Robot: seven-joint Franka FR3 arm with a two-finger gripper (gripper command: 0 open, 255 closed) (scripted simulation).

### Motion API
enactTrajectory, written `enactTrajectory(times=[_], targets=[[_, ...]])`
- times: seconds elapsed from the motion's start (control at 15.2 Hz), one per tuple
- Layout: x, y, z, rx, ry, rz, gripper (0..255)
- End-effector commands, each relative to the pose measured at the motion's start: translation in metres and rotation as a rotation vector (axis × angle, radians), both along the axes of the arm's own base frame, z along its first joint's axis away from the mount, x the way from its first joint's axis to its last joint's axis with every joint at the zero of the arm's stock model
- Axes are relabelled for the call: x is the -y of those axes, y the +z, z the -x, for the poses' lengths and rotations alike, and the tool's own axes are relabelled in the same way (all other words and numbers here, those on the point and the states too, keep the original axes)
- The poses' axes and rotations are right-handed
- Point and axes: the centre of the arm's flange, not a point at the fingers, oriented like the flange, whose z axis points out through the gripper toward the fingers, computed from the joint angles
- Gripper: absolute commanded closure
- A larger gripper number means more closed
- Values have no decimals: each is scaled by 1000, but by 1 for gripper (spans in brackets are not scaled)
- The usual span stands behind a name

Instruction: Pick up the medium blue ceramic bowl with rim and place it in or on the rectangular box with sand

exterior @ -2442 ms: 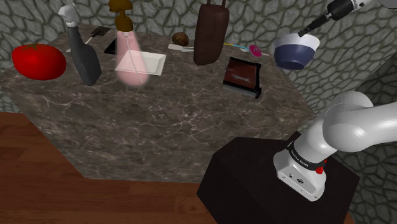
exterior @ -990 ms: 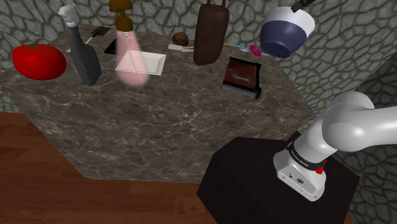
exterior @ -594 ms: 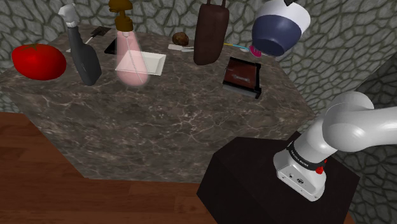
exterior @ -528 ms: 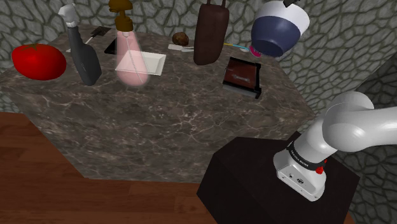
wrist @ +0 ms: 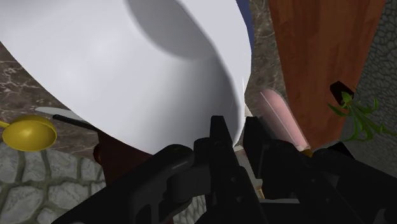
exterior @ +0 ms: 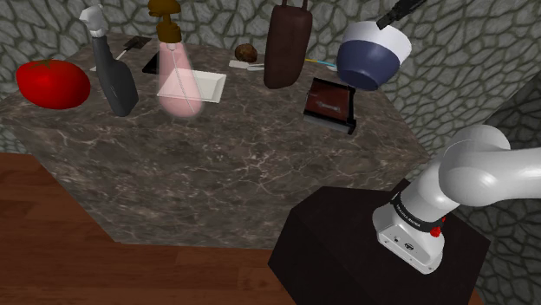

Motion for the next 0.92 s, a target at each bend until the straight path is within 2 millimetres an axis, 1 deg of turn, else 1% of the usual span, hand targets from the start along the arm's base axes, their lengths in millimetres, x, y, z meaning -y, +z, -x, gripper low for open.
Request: enactTrajectory(times=[0.0,0.86], targets=[[0,-10,0,2,0,0,255],[0,-78,0,2,0,0,255]])
